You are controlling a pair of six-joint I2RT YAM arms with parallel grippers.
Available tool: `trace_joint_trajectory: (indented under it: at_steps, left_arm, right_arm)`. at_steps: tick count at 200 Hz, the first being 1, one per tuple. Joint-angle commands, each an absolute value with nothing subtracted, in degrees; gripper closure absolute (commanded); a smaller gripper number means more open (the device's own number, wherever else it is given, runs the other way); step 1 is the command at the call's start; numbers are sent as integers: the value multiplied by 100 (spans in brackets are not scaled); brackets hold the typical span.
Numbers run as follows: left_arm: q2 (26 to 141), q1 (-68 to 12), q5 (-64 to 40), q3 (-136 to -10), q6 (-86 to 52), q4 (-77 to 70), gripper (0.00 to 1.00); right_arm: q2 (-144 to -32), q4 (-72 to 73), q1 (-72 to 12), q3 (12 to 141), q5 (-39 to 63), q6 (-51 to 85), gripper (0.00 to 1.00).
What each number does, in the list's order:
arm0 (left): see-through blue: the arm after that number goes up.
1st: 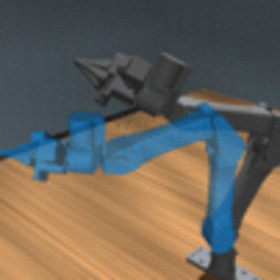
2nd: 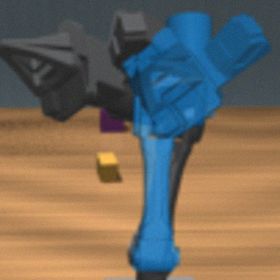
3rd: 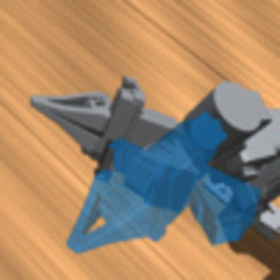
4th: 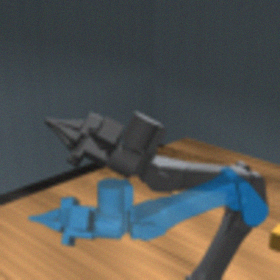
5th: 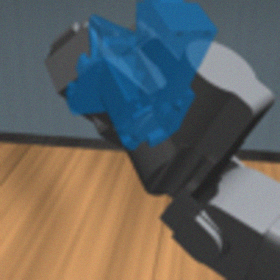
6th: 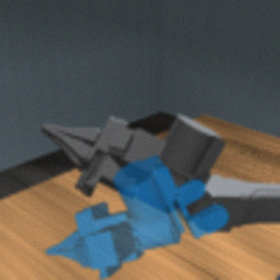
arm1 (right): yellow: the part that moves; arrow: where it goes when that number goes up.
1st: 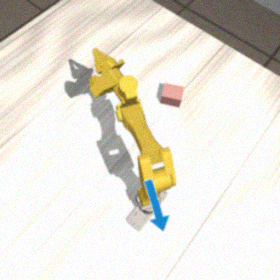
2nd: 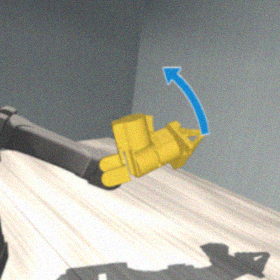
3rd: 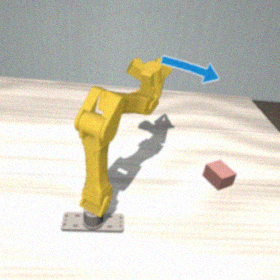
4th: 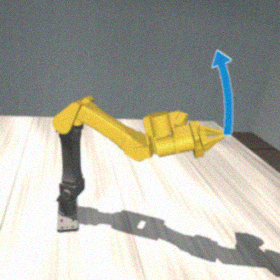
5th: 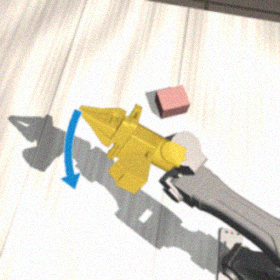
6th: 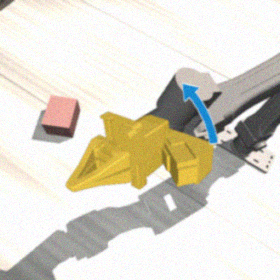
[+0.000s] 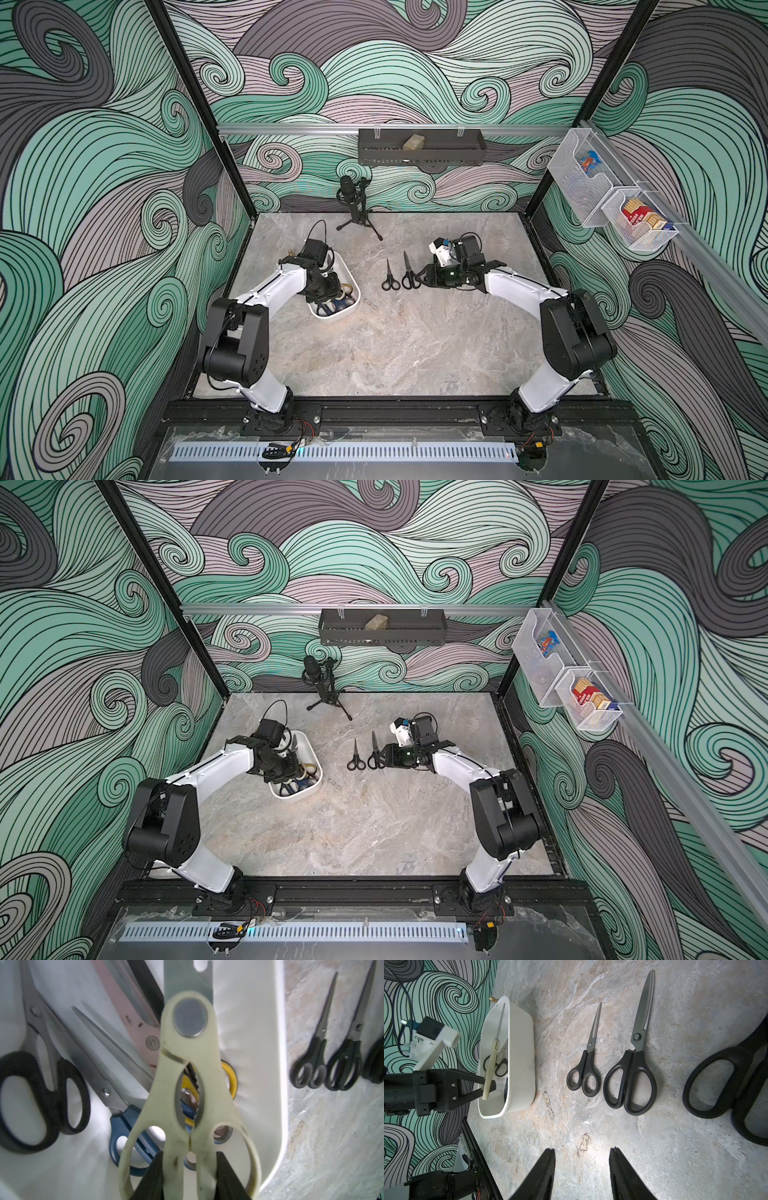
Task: Take the scissors out of the storage box
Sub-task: Pick up the scissors from the storage box.
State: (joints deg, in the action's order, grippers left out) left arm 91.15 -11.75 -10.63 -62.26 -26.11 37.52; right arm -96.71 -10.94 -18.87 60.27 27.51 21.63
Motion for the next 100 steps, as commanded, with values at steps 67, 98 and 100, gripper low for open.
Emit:
trace_joint_trajectory:
  at_steps: [67, 98, 100]
  left_arm:
    - [8936, -1334, -1739, -7170, -2840, 3827, 91]
    - [9338, -1779, -1879, -7358, -2994, 3394, 91]
    - [9388, -1807, -1887, -7381, -3007, 3380, 91]
  right_arm:
    - [-9545, -1135, -1805, 6153, 2606, 2160, 54]
    - [-9480, -1127, -1571, 6062, 2634, 2197, 54]
    - [-9467, -1132, -1555, 6053, 2636, 2204, 54]
